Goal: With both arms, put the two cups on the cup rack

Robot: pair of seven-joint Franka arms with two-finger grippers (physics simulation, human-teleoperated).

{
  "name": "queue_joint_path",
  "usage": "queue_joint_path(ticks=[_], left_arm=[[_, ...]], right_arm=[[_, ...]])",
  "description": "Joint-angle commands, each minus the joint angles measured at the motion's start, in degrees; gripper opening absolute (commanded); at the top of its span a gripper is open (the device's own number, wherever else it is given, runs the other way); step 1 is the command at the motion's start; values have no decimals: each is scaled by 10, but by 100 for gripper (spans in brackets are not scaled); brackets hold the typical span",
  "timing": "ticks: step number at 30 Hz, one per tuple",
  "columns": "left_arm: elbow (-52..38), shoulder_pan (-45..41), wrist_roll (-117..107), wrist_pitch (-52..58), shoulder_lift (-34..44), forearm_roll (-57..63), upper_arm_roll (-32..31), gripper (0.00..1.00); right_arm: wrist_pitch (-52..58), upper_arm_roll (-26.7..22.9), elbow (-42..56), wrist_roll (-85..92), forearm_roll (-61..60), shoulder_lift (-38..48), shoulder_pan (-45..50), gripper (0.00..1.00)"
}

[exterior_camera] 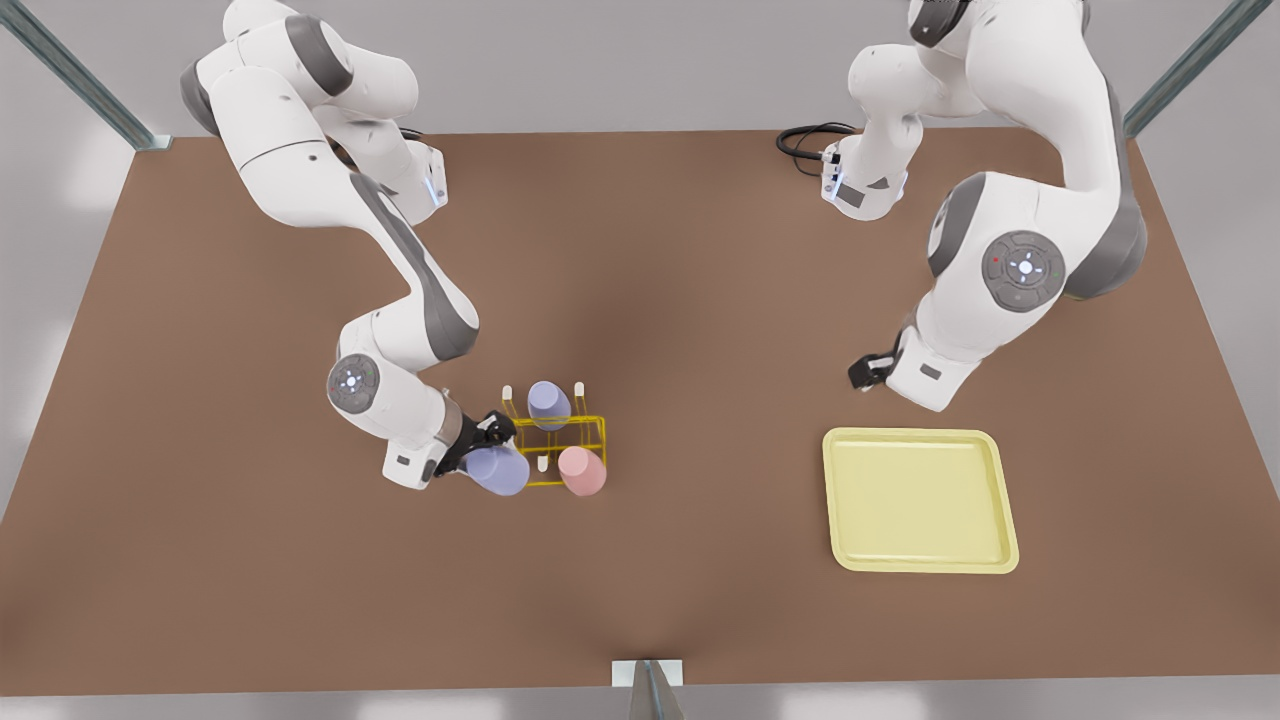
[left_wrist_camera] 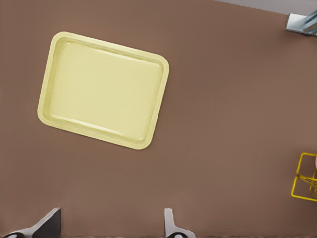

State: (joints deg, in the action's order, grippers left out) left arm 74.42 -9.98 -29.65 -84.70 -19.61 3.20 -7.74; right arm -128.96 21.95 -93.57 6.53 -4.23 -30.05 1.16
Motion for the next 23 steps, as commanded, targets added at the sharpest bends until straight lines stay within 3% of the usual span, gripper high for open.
queue_joint_path(ticks=[1, 4, 6, 7, 9, 12, 14, 17, 23], left_arm=[[5, 11, 245, 133, -17, -7, 2, 100], [2, 27, 246, 94, -30, -24, 1, 100], [2, 35, 247, 94, -30, -25, 0, 100], [2, 37, 264, 96, -28, -26, 0, 100], [2, 37, 265, 96, -28, -26, 0, 100], [2, 36, 267, 96, -28, -25, 0, 100], [2, 37, 267, 98, -25, -25, 0, 100], [0, 35, 266, 112, -20, -24, -3, 100], [-3, 37, 267, 118, -22, -23, -3, 100]], right_arm=[[3, 0, 1, 7, 0, 1, 0, 100], [16, 0, 18, 5, 0, 0, 2, 100], [114, -10, 71, -2, 14, 10, -4, 100], [180, -45, 106, -3, 99, 13, -5, 100], [250, -107, 158, 16, 130, 14, -9, 100], [411, -133, 261, 34, 138, 18, -30, 100], [454, -152, 229, 57, 135, 108, -24, 100], [448, -171, 94, 23, 112, 236, -8, 100], [452, -176, 60, 2, 112, 272, -9, 100]])
